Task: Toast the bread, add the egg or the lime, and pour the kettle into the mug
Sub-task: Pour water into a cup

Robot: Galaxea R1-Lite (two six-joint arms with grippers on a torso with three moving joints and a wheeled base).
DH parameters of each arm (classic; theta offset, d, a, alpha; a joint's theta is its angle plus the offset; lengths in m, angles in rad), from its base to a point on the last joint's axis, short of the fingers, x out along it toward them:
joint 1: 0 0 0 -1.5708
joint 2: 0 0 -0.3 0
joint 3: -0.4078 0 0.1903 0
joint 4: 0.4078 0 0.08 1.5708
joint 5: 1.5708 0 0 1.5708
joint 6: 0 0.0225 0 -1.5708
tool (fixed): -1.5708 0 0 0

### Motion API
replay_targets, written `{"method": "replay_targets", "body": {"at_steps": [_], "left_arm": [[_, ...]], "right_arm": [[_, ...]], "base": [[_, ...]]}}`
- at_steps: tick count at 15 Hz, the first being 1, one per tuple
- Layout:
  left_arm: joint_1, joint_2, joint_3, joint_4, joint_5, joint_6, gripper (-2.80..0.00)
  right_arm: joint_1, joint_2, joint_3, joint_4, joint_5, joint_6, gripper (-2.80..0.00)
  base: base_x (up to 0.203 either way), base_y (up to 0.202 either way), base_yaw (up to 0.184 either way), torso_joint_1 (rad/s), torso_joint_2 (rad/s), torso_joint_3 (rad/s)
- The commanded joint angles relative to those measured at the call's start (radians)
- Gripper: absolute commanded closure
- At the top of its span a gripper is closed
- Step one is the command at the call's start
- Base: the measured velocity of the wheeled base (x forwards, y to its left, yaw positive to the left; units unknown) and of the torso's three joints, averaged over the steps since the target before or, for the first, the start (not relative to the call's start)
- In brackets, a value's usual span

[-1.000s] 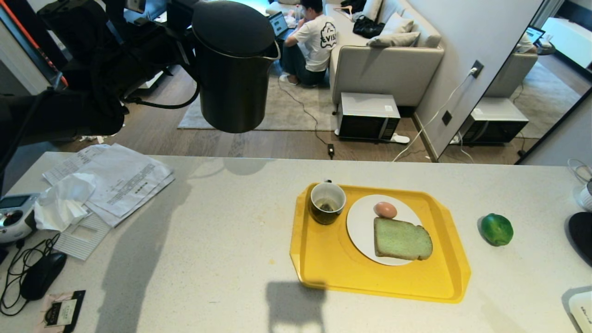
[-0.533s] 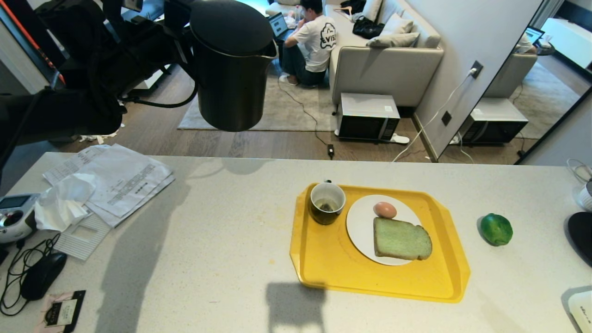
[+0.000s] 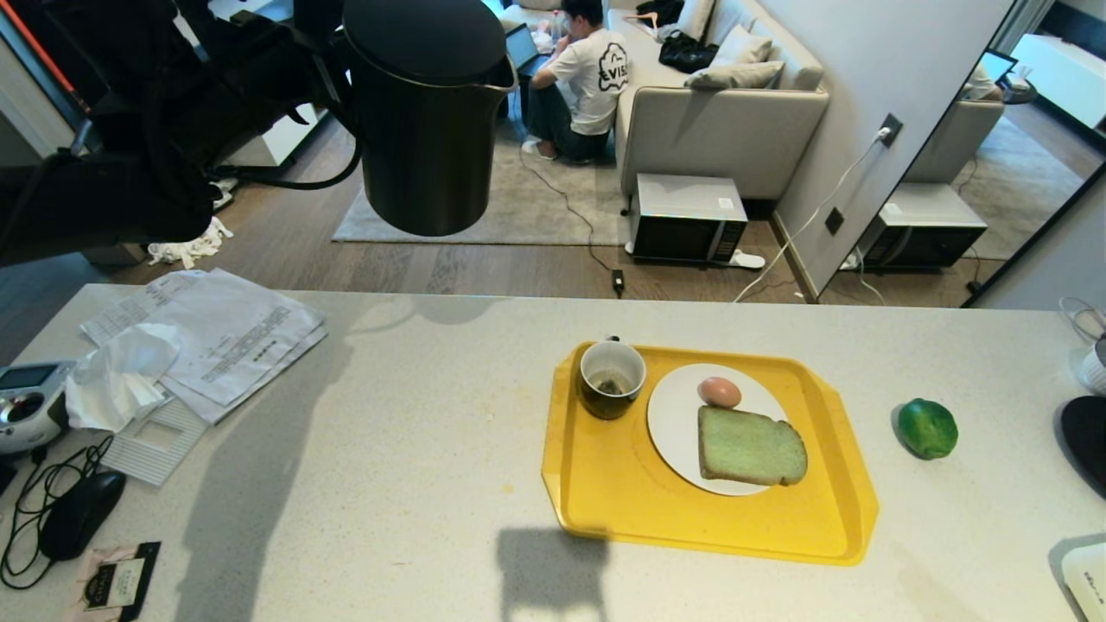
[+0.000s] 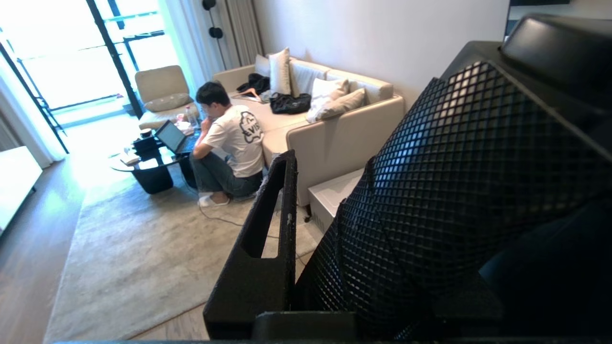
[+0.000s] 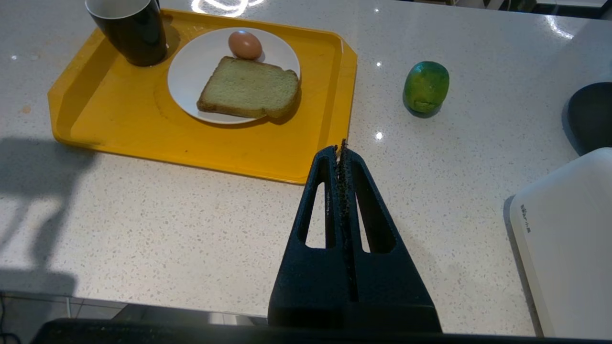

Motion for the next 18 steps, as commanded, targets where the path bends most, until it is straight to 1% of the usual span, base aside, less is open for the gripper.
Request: {"method": "replay_targets", "body": {"at_steps": [1, 3, 5, 6, 7, 8, 11, 12, 15, 18], "left_arm": [[0.001, -0.046, 0.001, 0.043, 0.010, 0.001, 0.00], [0.022, -0.099, 0.014, 0.154, 0.043, 0.006, 0.00], [0.027, -0.160, 0.023, 0.342, 0.085, 0.018, 0.00], [0.026, -0.181, 0.019, 0.442, 0.134, 0.048, 0.00], [0.024, -0.191, 0.006, 0.502, 0.210, 0.107, 0.00], [0.015, -0.193, 0.001, 0.521, 0.258, 0.131, 0.00], [-0.024, -0.187, 0.002, 0.529, 0.364, 0.137, 0.00], [-0.029, -0.189, 0.002, 0.537, 0.378, 0.137, 0.00], [-0.033, -0.211, 0.002, 0.597, 0.379, 0.137, 0.00], [-0.046, -0.221, 0.004, 0.608, 0.380, 0.137, 0.00]], "right_arm": [[0.001, 0.001, 0.000, 0.000, 0.000, 0.000, 0.00], [0.000, 0.001, 0.000, 0.000, 0.000, 0.000, 0.00], [0.000, 0.001, 0.000, 0.000, 0.000, 0.000, 0.00], [-0.001, 0.001, 0.000, 0.000, 0.000, 0.000, 0.00], [0.001, 0.001, 0.000, 0.000, 0.000, 0.000, 0.00], [0.000, 0.001, 0.000, 0.000, 0.000, 0.000, 0.00], [-0.001, 0.001, 0.000, 0.000, 0.000, 0.000, 0.00], [0.001, 0.001, 0.000, 0.000, 0.000, 0.000, 0.00], [0.000, 0.001, 0.000, 0.000, 0.000, 0.000, 0.00], [0.001, 0.001, 0.000, 0.000, 0.000, 0.000, 0.00]], "base": [[0.000, 0.000, 0.000, 0.000, 0.00, 0.000], [0.000, 0.000, 0.000, 0.000, 0.00, 0.000], [0.000, 0.000, 0.000, 0.000, 0.00, 0.000], [0.000, 0.000, 0.000, 0.000, 0.00, 0.000], [0.000, 0.000, 0.000, 0.000, 0.00, 0.000], [0.000, 0.000, 0.000, 0.000, 0.00, 0.000], [0.000, 0.000, 0.000, 0.000, 0.00, 0.000], [0.000, 0.000, 0.000, 0.000, 0.00, 0.000], [0.000, 0.000, 0.000, 0.000, 0.00, 0.000], [0.000, 0.000, 0.000, 0.000, 0.00, 0.000]]}}
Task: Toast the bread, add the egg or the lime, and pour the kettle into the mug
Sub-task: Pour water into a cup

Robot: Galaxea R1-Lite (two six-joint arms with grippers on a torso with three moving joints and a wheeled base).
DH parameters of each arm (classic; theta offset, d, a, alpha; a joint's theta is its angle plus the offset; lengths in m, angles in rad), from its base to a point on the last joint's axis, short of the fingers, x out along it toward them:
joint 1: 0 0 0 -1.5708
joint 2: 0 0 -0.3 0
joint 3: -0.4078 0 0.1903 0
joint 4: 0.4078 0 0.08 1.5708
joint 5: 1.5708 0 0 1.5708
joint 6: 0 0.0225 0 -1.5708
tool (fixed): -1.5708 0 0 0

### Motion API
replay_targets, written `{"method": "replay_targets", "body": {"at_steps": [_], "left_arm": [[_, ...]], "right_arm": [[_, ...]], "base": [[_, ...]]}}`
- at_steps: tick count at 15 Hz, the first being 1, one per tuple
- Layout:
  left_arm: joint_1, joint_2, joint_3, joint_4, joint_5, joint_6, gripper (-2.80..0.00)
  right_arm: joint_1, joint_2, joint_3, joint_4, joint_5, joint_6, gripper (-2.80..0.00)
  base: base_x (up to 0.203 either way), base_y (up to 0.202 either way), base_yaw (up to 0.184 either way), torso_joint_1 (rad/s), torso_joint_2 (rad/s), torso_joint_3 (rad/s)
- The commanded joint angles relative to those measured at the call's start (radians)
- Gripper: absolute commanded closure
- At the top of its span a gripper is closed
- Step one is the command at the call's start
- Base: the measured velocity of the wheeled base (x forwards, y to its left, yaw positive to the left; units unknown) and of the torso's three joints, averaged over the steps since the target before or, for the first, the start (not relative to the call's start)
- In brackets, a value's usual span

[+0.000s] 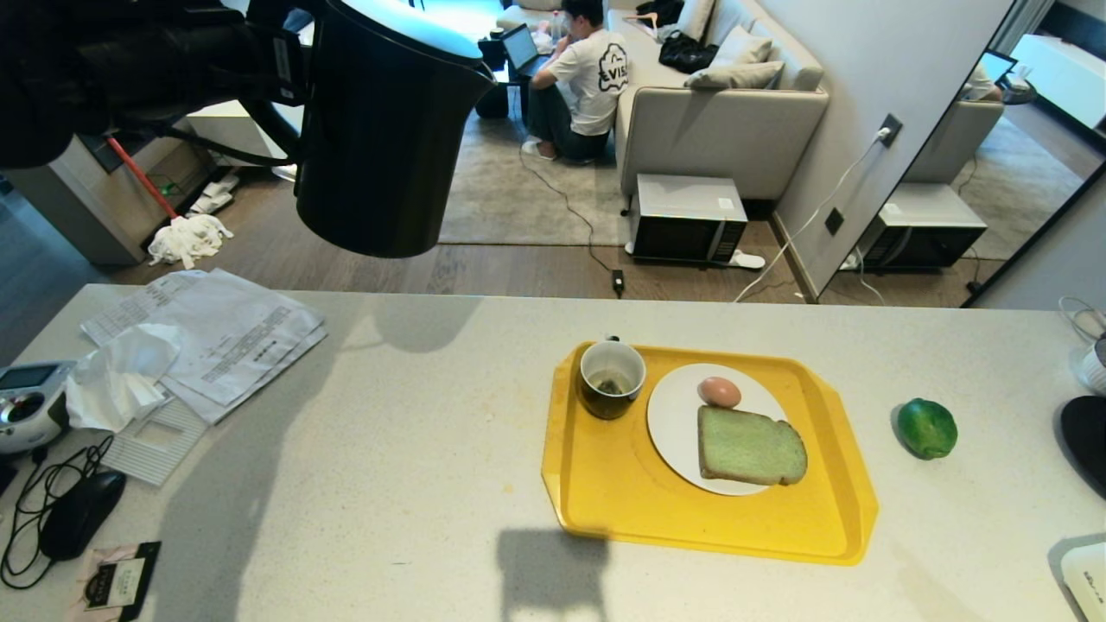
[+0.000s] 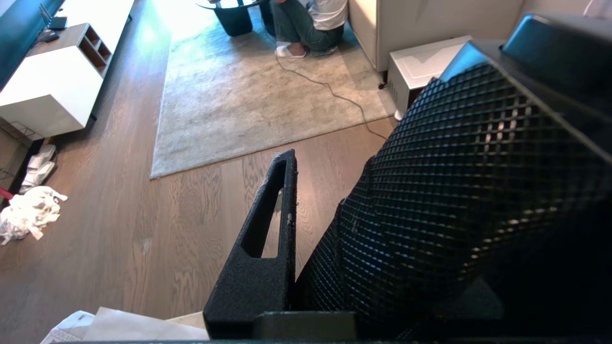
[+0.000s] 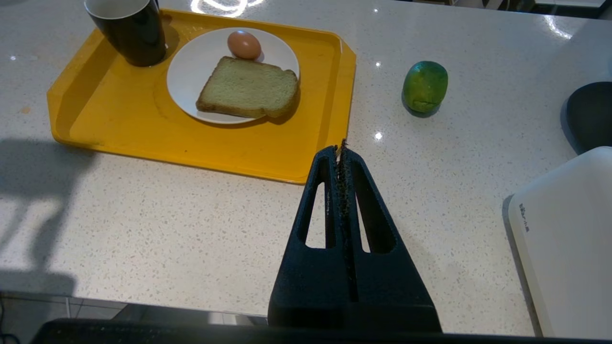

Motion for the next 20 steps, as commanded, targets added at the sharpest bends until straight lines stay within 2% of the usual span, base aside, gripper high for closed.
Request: {"method": "replay_targets", "body": {"at_steps": [1, 4, 7, 12, 20], "left_arm": [[-0.010, -0.012, 0.003, 0.000, 0.000, 0.004, 0.00], [-0.029, -0.017, -0.001, 0.002, 0.015, 0.004, 0.00], [-0.059, -0.018, 0.000, 0.002, 0.096, 0.005, 0.00], [-0.070, -0.018, 0.000, 0.002, 0.102, 0.011, 0.00], [-0.099, -0.015, -0.002, 0.030, 0.103, 0.060, 0.00]], "right_arm": [[0.000, 0.001, 0.000, 0.000, 0.000, 0.000, 0.00], [0.001, 0.001, 0.000, 0.000, 0.000, 0.000, 0.00], [0.001, 0.001, 0.000, 0.000, 0.000, 0.000, 0.00], [0.001, 0.001, 0.000, 0.000, 0.000, 0.000, 0.00], [0.001, 0.001, 0.000, 0.000, 0.000, 0.000, 0.00]], "base": [[0.000, 0.000, 0.000, 0.000, 0.00, 0.000], [0.000, 0.000, 0.000, 0.000, 0.00, 0.000], [0.000, 0.000, 0.000, 0.003, 0.00, -0.096], [0.000, 0.000, 0.000, 0.005, 0.00, -0.187], [0.000, 0.000, 0.000, 0.004, 0.00, -0.195]]}}
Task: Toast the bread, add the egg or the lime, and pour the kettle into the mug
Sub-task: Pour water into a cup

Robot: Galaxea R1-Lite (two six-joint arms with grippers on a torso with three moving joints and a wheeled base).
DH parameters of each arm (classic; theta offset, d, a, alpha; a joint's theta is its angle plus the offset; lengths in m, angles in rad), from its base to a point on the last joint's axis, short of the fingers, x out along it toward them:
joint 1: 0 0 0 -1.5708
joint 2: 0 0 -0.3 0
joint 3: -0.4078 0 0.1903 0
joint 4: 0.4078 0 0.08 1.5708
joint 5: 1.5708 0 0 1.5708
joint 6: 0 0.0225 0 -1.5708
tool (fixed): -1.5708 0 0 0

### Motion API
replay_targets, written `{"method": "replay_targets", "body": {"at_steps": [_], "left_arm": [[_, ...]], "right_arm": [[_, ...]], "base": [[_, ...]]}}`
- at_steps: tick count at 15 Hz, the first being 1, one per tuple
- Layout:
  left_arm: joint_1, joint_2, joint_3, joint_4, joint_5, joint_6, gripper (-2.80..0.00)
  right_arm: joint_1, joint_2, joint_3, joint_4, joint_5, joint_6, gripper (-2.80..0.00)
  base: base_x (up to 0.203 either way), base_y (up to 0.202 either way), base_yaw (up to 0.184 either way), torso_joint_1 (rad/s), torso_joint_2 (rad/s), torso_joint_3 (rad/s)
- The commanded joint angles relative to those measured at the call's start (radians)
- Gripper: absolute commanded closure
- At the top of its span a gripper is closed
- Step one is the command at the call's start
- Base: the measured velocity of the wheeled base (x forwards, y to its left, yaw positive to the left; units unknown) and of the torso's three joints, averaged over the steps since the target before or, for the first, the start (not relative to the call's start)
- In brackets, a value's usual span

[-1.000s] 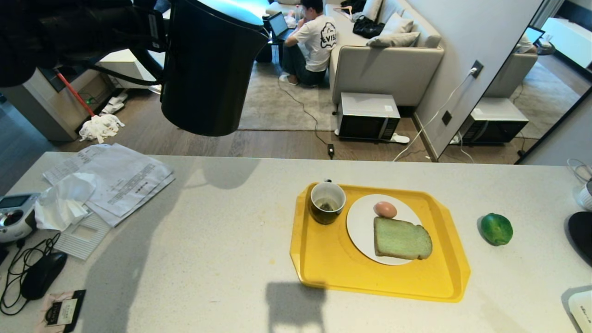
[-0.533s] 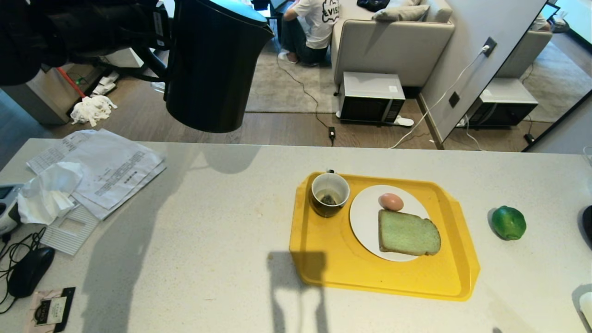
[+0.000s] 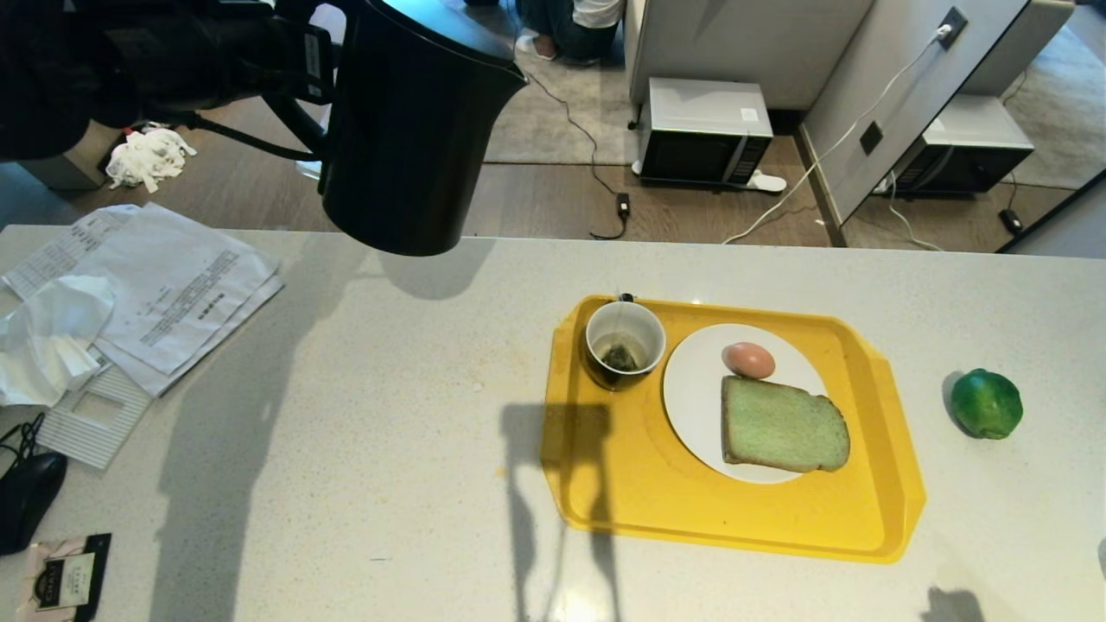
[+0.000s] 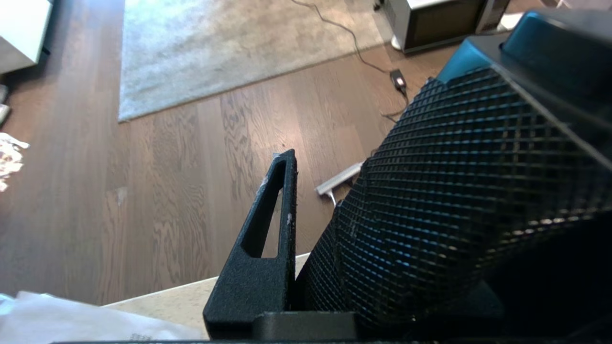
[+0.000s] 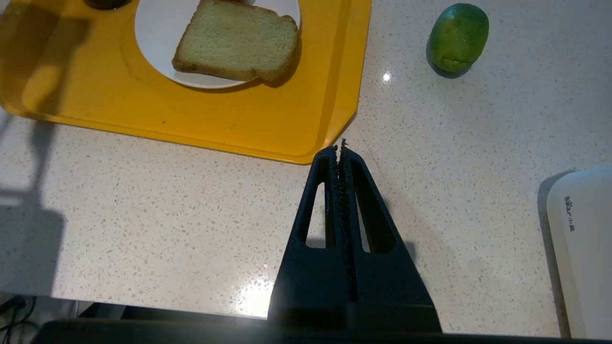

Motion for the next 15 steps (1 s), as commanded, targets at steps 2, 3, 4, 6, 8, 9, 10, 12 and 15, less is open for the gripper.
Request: {"method": "replay_targets", "body": {"at_steps": [2, 3, 4, 6, 8, 9, 10, 12, 15], "left_arm": [[-0.019, 0.005, 0.000, -0.001, 0.000, 0.026, 0.00], [-0.030, 0.006, 0.000, 0.001, 0.000, 0.044, 0.00], [-0.037, 0.008, -0.001, 0.005, -0.001, 0.070, 0.00], [-0.050, 0.006, -0.001, 0.051, -0.004, 0.134, 0.00], [-0.074, 0.006, 0.000, 0.086, -0.012, 0.171, 0.00], [-0.087, 0.009, 0.001, 0.095, -0.012, 0.188, 0.00], [-0.093, 0.012, 0.003, 0.102, -0.013, 0.210, 0.00], [-0.107, 0.021, 0.002, 0.124, -0.023, 0.252, 0.00], [-0.134, 0.040, 0.003, 0.129, -0.024, 0.292, 0.00]], "right_arm": [[-0.001, 0.001, 0.000, 0.000, 0.000, 0.000, 0.00], [0.001, 0.001, 0.000, 0.000, 0.000, 0.000, 0.00], [-0.001, 0.001, 0.000, 0.000, 0.000, 0.000, 0.00], [0.000, 0.001, 0.000, 0.000, 0.000, 0.000, 0.00], [-0.001, 0.001, 0.000, 0.000, 0.000, 0.000, 0.00], [0.000, 0.001, 0.000, 0.000, 0.000, 0.000, 0.00], [0.001, 0.001, 0.000, 0.000, 0.000, 0.000, 0.00], [-0.001, 0.001, 0.000, 0.000, 0.000, 0.000, 0.00], [-0.001, 0.001, 0.000, 0.000, 0.000, 0.000, 0.00]], "base": [[0.000, 0.000, 0.000, 0.012, 0.00, -0.069], [0.000, 0.000, 0.000, 0.014, -0.02, -0.039], [0.000, 0.000, 0.000, -0.001, -0.01, -0.028], [0.000, 0.000, 0.000, 0.000, 0.00, 0.000], [0.000, 0.000, 0.000, 0.000, 0.00, 0.000], [0.000, 0.000, 0.000, 0.000, 0.00, 0.000], [0.000, 0.000, 0.000, 0.000, 0.00, 0.000], [0.000, 0.000, 0.000, 0.000, 0.00, 0.000], [0.000, 0.000, 0.000, 0.000, 0.00, 0.000]]}}
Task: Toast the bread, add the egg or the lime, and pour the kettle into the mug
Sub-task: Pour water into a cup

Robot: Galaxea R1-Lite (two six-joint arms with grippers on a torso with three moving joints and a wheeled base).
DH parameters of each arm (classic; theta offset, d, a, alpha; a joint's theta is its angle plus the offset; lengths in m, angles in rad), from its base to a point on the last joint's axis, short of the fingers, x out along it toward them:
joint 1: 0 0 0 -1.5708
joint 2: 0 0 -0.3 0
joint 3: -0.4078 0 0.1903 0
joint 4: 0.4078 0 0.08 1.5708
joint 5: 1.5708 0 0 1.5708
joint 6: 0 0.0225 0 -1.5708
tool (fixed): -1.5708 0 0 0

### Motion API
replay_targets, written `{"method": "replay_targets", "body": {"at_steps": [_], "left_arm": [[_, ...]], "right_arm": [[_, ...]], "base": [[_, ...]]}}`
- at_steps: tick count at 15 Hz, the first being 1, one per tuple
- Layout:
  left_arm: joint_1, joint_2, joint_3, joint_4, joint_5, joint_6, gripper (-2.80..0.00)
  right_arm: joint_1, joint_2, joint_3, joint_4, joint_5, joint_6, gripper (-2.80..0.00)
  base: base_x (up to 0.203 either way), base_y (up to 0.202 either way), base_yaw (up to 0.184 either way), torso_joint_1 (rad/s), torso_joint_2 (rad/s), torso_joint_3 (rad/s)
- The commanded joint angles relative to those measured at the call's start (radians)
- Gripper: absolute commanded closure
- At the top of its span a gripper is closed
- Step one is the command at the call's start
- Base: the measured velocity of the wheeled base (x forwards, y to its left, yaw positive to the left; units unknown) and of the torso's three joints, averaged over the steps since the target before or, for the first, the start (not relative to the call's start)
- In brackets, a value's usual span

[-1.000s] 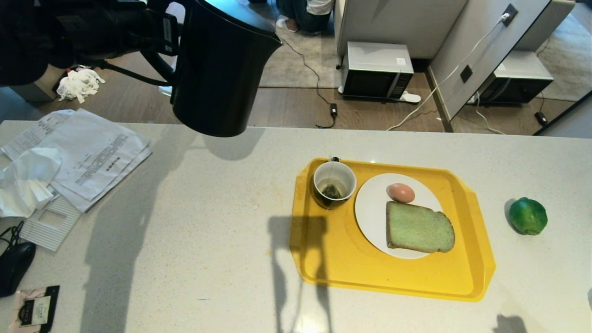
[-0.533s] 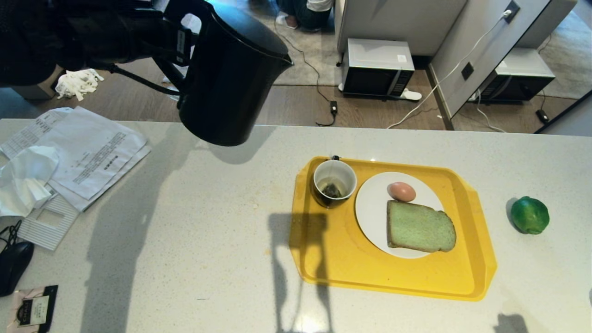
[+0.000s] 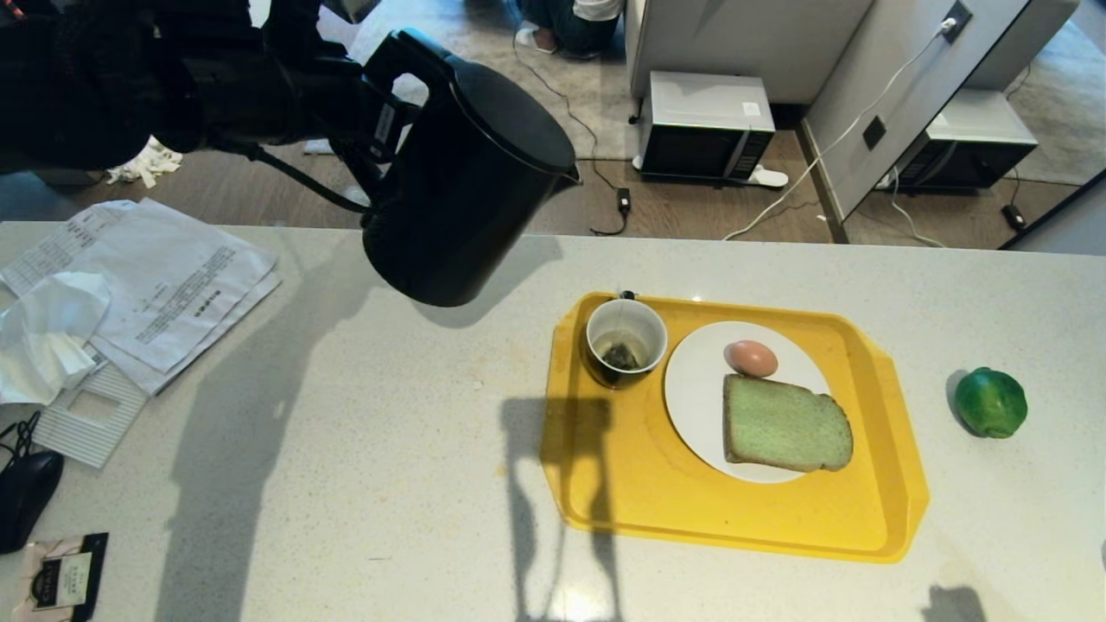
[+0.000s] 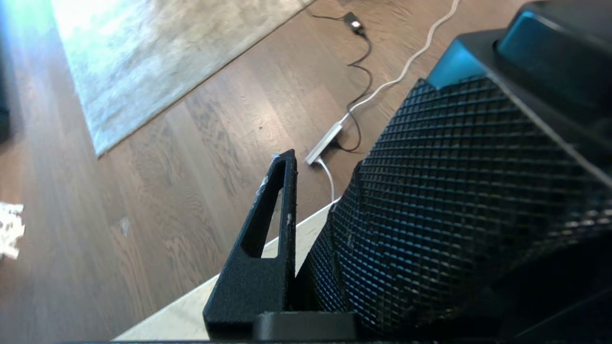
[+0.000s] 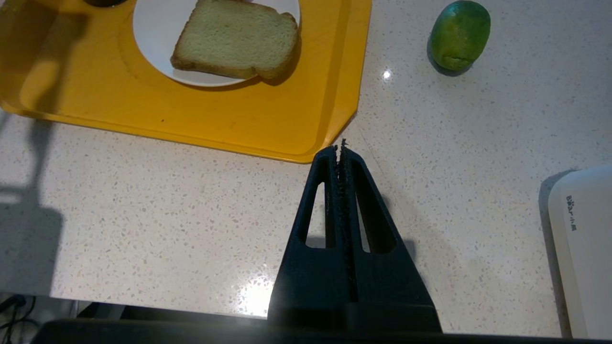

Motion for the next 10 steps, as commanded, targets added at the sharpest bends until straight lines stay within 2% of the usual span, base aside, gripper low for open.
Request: {"method": "replay_targets", "body": {"at_steps": [1, 10], "left_arm": [[-0.014, 0.017, 0.001, 0.007, -0.002, 0.042, 0.00], [-0.057, -0.004, 0.041, 0.049, 0.005, 0.149, 0.00]], "right_arm": [[0.000, 0.001, 0.000, 0.000, -0.001, 0.000, 0.00], [0.001, 0.001, 0.000, 0.000, -0.001, 0.000, 0.00]], "base": [[0.000, 0.000, 0.000, 0.000, 0.00, 0.000], [0.000, 0.000, 0.000, 0.000, 0.00, 0.000]]}}
